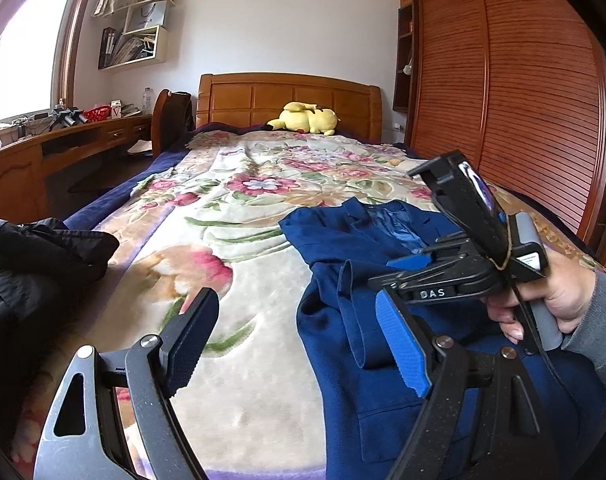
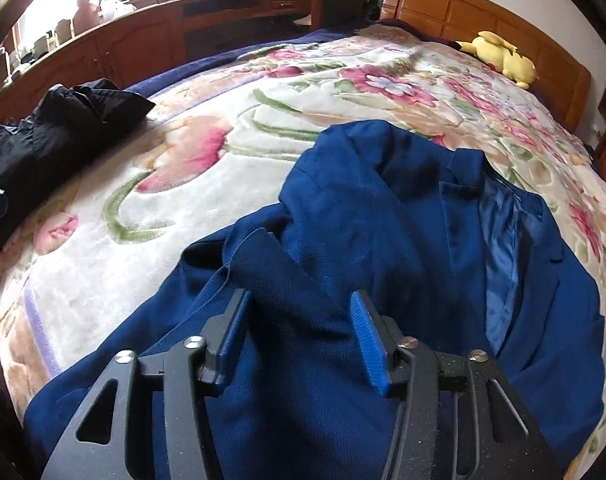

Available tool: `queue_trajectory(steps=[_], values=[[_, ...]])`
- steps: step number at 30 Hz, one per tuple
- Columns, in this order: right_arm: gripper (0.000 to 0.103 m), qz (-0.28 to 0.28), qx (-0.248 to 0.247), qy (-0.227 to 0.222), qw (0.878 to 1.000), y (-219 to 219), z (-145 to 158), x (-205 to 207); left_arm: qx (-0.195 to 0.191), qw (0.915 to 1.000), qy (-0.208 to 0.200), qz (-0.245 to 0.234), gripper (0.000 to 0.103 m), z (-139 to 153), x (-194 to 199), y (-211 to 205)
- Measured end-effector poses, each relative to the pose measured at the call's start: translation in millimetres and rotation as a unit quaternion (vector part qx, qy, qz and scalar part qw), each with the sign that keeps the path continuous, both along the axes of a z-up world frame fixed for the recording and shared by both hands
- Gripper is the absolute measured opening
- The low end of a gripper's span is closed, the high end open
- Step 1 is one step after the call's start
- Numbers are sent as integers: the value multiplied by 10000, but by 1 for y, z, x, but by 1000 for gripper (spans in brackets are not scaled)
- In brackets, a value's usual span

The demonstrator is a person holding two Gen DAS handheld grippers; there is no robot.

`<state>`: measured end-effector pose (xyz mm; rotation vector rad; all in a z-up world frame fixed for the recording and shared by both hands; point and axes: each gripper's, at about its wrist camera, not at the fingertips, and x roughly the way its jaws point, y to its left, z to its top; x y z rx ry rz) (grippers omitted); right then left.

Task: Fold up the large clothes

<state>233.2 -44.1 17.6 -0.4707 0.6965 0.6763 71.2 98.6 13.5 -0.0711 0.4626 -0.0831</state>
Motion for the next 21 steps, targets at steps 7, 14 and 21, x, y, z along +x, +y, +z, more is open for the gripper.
queue_trajectory(steps=[7,14,21], values=[[4,301,185,-313,9989,-18,16,-35,-40,10000,0,36,82,-1,-1,6],[4,530,706,-354,9955,-52,20,-99,-78,10000,-20,56,82,0,-4,10],[4,416,791,-199,9958,-78,6,-144,-69,10000,-31,11,82,0,-5,7]])
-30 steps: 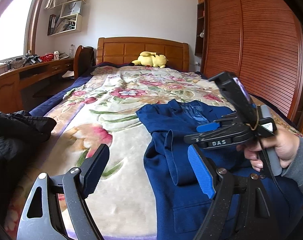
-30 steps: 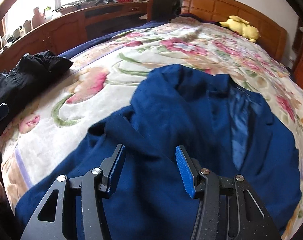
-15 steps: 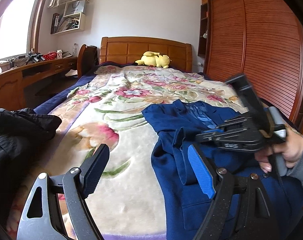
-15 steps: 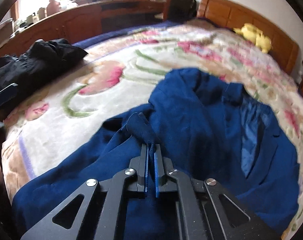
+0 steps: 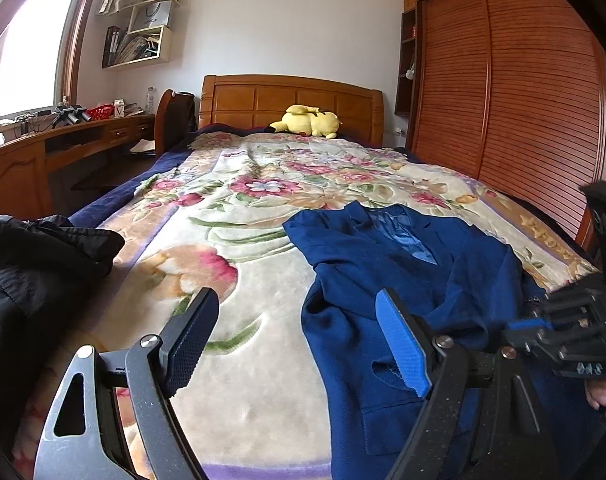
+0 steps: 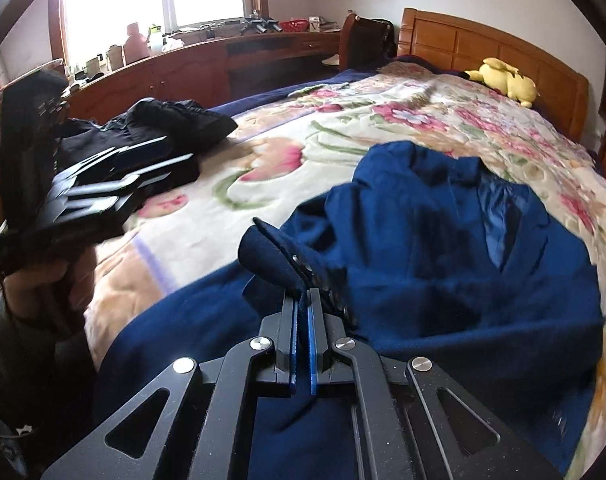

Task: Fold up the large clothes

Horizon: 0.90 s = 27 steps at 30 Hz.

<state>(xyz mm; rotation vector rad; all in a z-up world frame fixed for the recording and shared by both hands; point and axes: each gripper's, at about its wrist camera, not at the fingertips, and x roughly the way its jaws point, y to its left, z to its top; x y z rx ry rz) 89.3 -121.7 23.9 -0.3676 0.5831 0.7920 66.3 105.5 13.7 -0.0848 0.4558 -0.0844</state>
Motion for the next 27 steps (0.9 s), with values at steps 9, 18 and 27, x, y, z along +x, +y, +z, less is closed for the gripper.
queue_trajectory(steps=[9,18,27], values=[[11,-325,-74,319,9989,-28,-30,-29,98,9999,30,-124,82,-1,0,-13],[49,-869,-48,-134,9961,-48,-20,-49,98,9988,108,-461,82,-4,-2,-33],[51,-1804,1,-544,9821,-68,-17,-26,30,9943,290,-1028,82,-9,-1,-56]])
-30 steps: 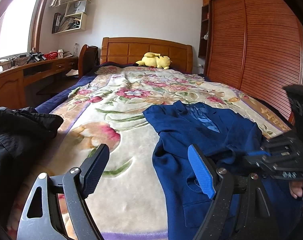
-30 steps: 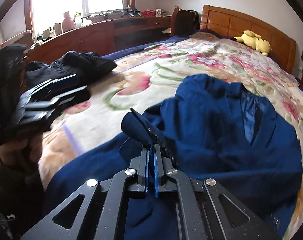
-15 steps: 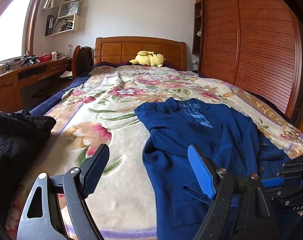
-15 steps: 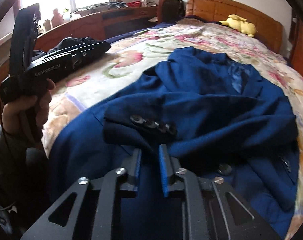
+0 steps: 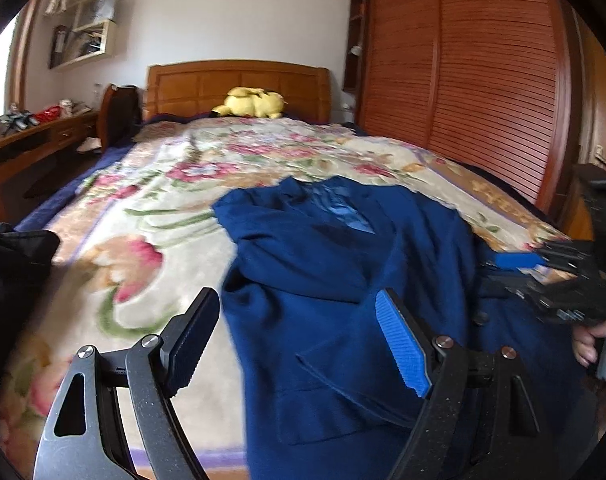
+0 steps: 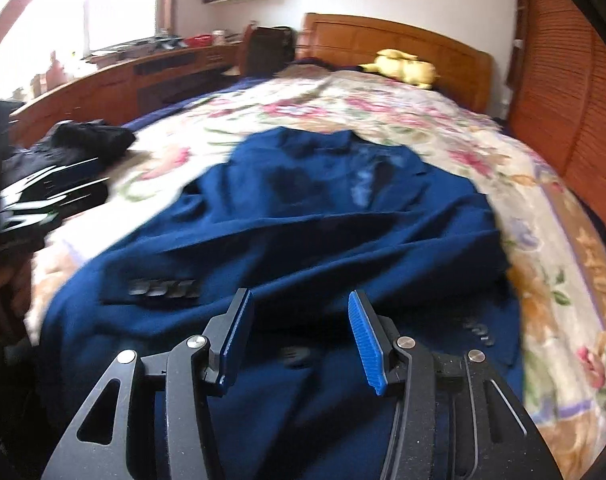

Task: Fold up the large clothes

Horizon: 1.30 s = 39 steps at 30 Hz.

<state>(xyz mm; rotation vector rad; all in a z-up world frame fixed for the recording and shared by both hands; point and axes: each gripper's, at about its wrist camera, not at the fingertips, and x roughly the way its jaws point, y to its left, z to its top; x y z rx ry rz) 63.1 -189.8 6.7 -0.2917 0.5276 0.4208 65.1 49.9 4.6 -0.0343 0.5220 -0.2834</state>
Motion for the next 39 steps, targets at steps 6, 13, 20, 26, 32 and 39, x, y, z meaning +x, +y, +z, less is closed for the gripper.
queue_trajectory(steps=[6,13,20,26,32,39], values=[[51,-566,-21,93,9983,-14,-17,26,68,9978,358,-550,73,-10,1,-21],[52,-1026,-95,233,9944,-36,-29,49,228,9934,781,-815,53,-26,6,-38],[52,-1255,-41,380,9914,-51,-43,75,425,9888,1081,-942,48,-39,8,-47],[53,-1259,151,463,9908,-54,-49,83,397,9883,1060,-1025,10,-34,4,-48],[53,-1251,175,441,9910,-59,-51,81,-32,9959,388,-811,5,3,-11,-30],[53,-1225,131,132,9923,-54,-36,69,-331,9989,279,-189,5,7,3,5]])
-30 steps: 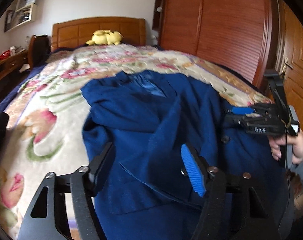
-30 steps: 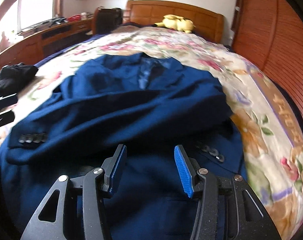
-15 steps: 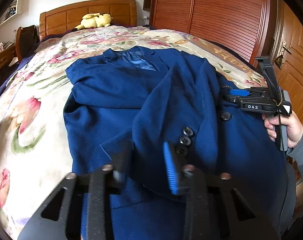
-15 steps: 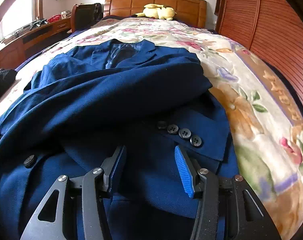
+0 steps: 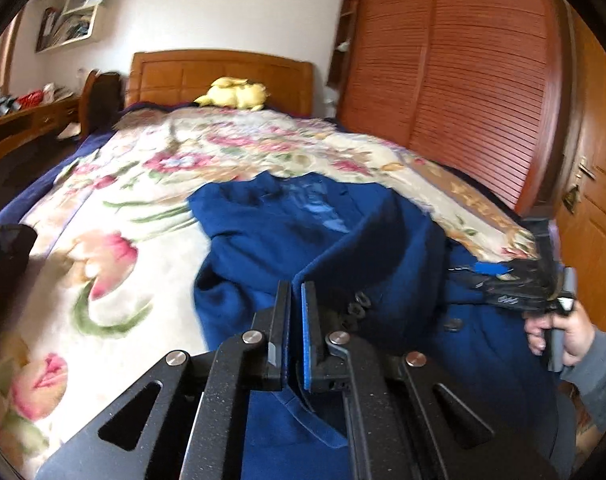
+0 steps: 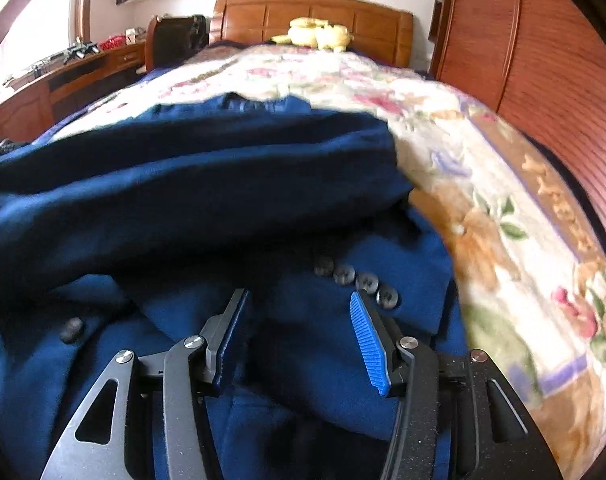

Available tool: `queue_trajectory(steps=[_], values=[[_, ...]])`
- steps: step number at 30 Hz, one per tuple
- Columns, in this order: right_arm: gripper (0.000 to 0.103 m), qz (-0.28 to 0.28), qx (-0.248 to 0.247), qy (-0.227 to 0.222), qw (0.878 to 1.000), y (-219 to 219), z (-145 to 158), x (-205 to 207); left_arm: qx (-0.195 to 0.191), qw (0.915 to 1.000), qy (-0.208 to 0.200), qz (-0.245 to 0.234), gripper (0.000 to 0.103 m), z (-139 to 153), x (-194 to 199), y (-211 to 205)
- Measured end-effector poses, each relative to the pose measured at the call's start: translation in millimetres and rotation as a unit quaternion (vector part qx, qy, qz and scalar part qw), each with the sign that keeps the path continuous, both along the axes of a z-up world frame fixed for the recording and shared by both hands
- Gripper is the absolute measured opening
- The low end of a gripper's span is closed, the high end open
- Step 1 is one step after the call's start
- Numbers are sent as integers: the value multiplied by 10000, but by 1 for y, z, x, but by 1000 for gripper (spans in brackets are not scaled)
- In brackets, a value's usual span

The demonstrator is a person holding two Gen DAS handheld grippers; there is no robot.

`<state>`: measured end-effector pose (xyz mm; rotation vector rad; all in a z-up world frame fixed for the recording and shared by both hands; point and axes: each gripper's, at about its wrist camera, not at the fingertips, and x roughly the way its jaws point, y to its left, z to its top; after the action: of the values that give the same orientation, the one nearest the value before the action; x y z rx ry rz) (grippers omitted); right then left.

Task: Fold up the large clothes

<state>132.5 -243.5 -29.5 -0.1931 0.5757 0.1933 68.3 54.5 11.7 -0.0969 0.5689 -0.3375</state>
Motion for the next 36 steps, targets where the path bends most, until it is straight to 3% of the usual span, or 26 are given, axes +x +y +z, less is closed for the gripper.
queue_trajectory(steps=[10,16,23,30,36], values=[[53,332,-20,-306,9990,37,35,28,119,9995,188,212,5,-15,14,3],[53,414,-116,84,9990,54,32,69,278,9990,250,260,5,-20,15,-1],[53,136,-515,698,9961,35,-1,85,504,9979,378,147,5,-28,16,-8],[53,-259,83,487,9984,-8,1,72,608,9973,370,170,5,-28,14,-11],[53,-556,645,515,9950,-38,2,95,678,9967,380,225,5,-30,16,-13]])
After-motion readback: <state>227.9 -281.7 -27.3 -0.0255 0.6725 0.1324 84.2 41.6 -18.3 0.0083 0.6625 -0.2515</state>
